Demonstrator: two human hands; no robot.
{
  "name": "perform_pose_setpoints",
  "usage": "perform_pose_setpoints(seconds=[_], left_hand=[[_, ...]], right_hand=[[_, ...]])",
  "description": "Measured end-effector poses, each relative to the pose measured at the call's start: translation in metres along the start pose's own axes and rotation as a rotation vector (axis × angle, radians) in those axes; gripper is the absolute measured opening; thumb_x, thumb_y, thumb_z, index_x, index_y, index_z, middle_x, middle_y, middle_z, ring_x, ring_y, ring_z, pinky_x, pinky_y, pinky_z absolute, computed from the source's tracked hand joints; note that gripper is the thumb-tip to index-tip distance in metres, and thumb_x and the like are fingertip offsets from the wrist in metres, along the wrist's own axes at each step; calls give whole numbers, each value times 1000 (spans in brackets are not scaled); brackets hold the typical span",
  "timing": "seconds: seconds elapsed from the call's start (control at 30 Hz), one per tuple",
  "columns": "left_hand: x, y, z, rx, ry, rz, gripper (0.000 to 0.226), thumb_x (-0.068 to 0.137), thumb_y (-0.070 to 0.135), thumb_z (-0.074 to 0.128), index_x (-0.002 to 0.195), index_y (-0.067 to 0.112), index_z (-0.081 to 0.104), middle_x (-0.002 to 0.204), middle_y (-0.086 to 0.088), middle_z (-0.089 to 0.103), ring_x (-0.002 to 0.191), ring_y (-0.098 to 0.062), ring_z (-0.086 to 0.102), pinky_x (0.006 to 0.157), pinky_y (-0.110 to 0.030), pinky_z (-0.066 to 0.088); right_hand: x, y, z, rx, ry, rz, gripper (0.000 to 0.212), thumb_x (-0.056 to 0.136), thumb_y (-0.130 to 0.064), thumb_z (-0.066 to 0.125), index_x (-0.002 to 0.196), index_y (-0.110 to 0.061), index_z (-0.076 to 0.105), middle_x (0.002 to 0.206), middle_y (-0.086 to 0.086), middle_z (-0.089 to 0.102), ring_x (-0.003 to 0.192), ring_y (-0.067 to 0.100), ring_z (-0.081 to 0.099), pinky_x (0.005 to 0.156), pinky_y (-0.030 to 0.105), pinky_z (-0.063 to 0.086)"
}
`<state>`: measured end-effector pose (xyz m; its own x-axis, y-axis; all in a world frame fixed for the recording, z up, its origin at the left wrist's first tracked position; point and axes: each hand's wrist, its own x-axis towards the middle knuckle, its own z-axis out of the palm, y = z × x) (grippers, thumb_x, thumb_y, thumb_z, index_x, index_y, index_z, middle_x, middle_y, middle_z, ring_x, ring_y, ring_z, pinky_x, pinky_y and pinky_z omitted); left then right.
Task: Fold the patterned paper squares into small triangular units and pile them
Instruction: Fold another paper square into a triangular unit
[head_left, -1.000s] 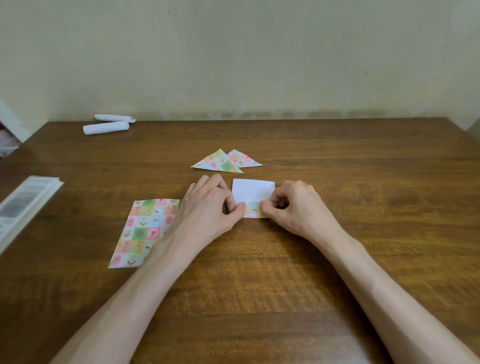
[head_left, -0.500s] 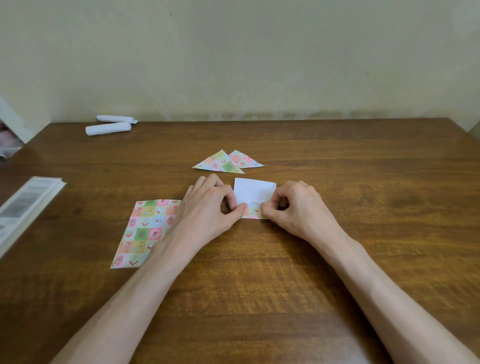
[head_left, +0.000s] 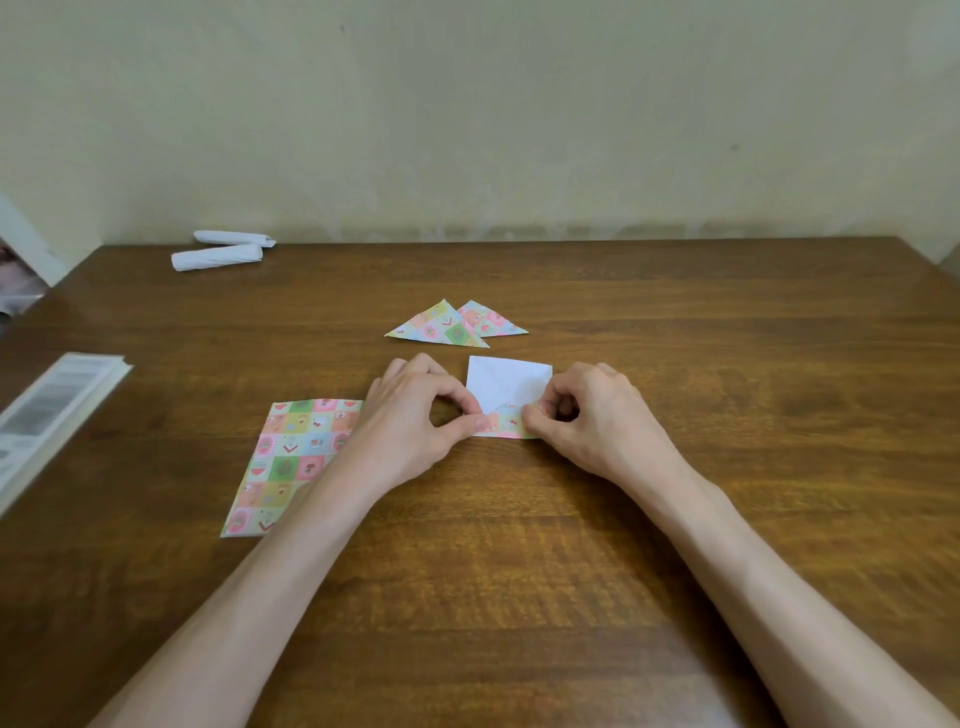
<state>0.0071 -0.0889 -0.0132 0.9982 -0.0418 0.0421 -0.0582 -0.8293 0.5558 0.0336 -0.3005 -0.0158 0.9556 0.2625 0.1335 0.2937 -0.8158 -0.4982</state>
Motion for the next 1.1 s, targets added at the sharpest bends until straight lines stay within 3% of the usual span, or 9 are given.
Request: perform_pose_setpoints(seconds=[0.17,0.23,0.33,0.43,0.57,0.77,1.0,1.1], left_hand=[[0,2,-2,-7,-23,-4,8,88,47,76,93,42,72,113,15,54,117,-9,44,103,-36,38],[0,2,-1,-12,-25,14,6,89,45,75,93,43,71,111,15,54,116,-9,44,102,-35,37],[0,2,0,-11,-23,31,5,90,45,75,93,45,72,109,16,53,113,-8,44,98,-32,35],[1,0,1,-35,-8,51,5,88,46,77,91,44,75,107,16,54,111,-8,44,96,-32,34],[1,-2,0,-39,-9,61,4,88,45,77,92,43,76,104,17,53,110,-8,44,97,-32,34],[-2,-1,2,-53,7,51,3,86,46,79,88,45,76,101,18,53,109,-7,43,96,-31,36],[-3,-5,-10,-24,-107,33,5,86,52,76,92,52,76,108,20,49,117,-5,38,98,-32,32],[-3,-6,-14,-29,-141,28,6,86,54,75,92,57,73,111,22,48,120,-5,36,100,-32,29]], right_hand=[[0,0,2,0,11,-10,26,86,-35,69,66,-25,58,71,-10,57,83,18,51,69,30,32],[0,1,1,22,21,-22,17,85,-36,71,79,-25,59,71,-10,58,83,18,53,68,32,36],[-4,4,5,29,60,-74,20,84,-36,72,96,-29,58,79,-11,55,87,17,52,74,36,44],[-7,7,7,-11,165,-181,19,84,-32,75,102,-33,68,90,-10,50,90,14,44,81,37,41],[-9,-2,11,74,149,-266,10,86,-42,69,93,-37,75,90,-14,55,91,9,45,83,32,37],[-11,-9,23,38,103,-183,19,83,-56,72,83,-37,69,85,-17,52,96,12,43,85,33,34],[-8,-5,11,117,-28,-109,16,80,-56,72,86,-41,72,104,-17,57,110,12,41,93,33,29],[-9,-9,18,98,22,-67,31,78,-69,67,82,-38,71,102,-18,55,107,12,40,93,34,30]])
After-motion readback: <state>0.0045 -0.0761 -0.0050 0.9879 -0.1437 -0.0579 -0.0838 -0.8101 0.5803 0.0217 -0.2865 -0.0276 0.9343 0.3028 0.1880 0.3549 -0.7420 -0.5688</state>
